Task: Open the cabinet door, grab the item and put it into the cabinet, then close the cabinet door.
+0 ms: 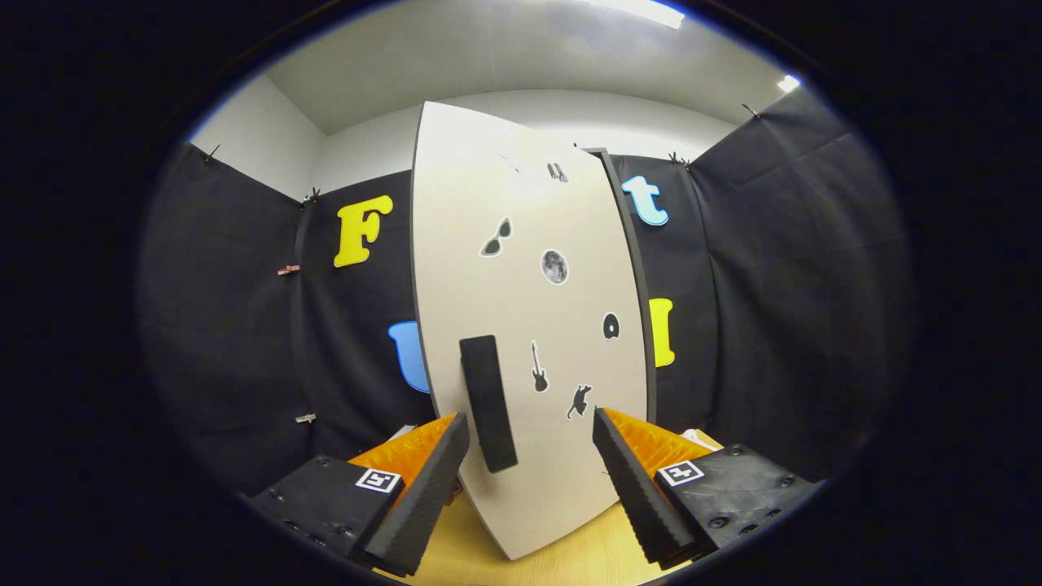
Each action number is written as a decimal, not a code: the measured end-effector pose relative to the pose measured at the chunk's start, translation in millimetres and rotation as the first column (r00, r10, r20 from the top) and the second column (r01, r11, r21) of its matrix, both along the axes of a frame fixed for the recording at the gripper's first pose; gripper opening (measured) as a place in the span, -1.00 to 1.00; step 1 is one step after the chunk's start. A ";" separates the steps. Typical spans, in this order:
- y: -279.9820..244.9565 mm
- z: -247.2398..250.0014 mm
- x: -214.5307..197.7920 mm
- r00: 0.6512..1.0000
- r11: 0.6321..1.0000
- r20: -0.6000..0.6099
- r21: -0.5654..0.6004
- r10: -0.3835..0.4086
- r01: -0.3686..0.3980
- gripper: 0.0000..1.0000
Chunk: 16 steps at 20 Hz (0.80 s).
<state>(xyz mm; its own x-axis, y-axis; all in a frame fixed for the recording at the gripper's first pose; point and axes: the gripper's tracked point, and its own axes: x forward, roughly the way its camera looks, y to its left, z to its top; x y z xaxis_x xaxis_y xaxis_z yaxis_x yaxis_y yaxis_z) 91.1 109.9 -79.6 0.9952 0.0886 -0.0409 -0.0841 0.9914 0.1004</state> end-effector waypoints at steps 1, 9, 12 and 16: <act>0.8 -0.1 0.0 1.000 1.000 -0.001 -0.011 -0.005 0.005 0.97; -4.5 3.4 3.2 1.000 0.999 0.013 -0.050 -0.014 0.015 0.96; -6.9 1.3 2.3 1.000 0.998 0.005 -0.063 -0.008 0.008 0.96; -12.2 6.5 3.1 1.000 0.998 0.019 -0.069 -0.011 0.012 0.96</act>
